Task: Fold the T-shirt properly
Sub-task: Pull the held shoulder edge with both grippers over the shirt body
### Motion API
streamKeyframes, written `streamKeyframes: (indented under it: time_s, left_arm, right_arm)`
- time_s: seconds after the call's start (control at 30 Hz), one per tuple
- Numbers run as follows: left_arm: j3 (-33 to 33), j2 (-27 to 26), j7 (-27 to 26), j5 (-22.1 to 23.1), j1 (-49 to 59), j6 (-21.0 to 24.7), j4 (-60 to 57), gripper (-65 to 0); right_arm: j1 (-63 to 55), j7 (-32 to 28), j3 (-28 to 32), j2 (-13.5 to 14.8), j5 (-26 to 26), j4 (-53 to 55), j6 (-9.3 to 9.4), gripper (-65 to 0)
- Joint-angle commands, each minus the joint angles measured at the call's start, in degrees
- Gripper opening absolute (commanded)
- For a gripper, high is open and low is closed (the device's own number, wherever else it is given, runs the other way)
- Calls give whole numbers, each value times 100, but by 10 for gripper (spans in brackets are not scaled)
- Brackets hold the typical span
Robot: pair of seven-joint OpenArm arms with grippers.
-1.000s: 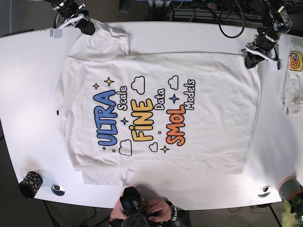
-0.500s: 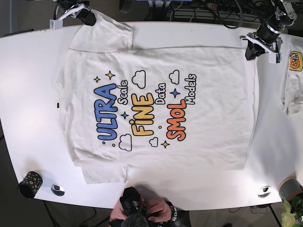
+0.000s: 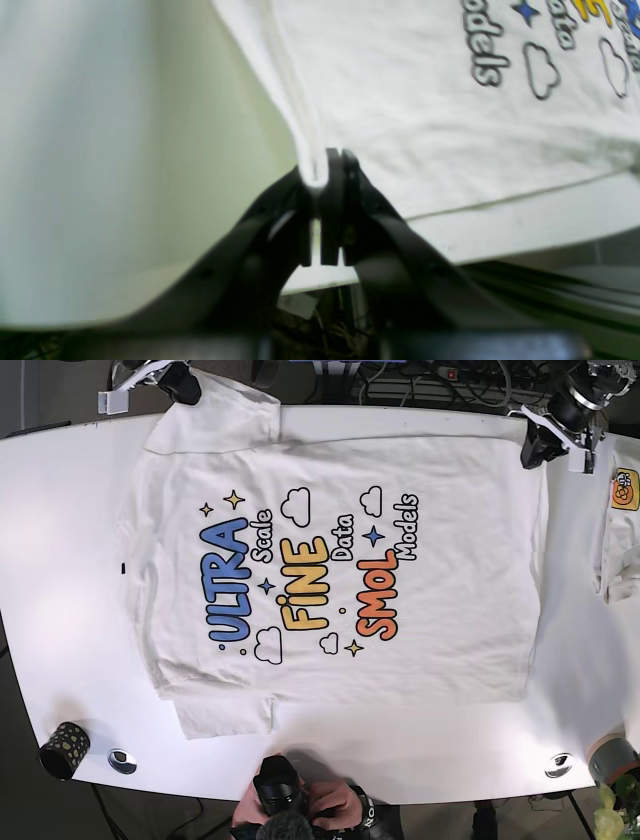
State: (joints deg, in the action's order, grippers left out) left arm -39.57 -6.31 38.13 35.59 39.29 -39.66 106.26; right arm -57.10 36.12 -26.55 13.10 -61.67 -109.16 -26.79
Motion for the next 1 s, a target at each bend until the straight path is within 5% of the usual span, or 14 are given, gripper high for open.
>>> streamKeyframes:
  time_s: [0.0, 0.2, 0.7, 0.97]
  left_arm:
    - [-179, -60, -99, 102, 14, -34, 113, -647]
    - [-109, -51, -28, 85, -601, -34, 236, -647]
    - [252, -24, 473, 85, -1718, 348, 368, -647]
    - [480, -60, 482, 76, -2333, 1175, 104, -647]
  right_arm:
    - [-44, -82, -198, -58, -62, -156, -60, -650]
    - [457, -56, -348, -5, -70, -138, -359, -650]
    - [2101, 630, -365, 162, -53, 64, -341, -650]
    - [3156, 639, -313, 523, -53, 925, -341, -650]
